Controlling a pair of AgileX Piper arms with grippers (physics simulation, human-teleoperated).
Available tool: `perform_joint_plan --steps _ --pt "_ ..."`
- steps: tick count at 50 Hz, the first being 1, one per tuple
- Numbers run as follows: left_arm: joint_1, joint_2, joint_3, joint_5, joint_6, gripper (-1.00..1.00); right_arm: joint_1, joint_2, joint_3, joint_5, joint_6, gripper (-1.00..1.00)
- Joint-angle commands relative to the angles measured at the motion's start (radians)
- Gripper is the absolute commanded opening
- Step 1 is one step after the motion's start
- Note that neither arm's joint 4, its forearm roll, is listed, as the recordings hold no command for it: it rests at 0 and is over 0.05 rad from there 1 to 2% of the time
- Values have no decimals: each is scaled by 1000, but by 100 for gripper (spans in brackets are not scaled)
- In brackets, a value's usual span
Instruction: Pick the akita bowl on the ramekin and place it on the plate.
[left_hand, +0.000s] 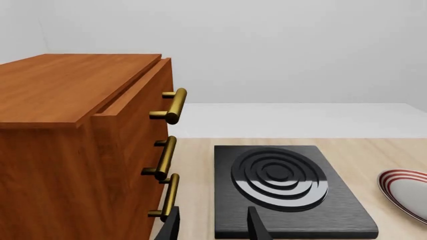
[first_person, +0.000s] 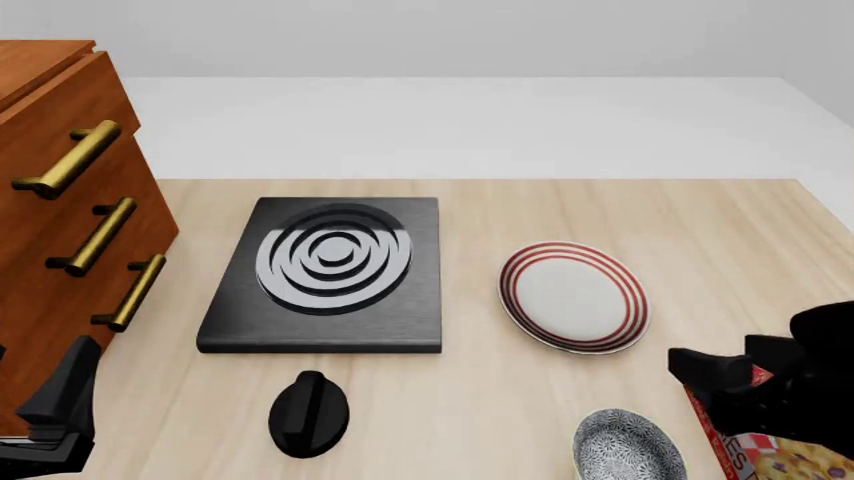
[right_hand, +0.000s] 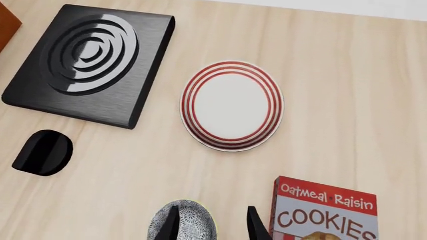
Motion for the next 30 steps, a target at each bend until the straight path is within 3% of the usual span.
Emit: perform_joint_plan --steps 1,30 --pt "0 1 -2 1 0 100 17 12 39 14 -8 100" --pt "0 6 -1 -4 0 100 49 67 191 -79 61 100"
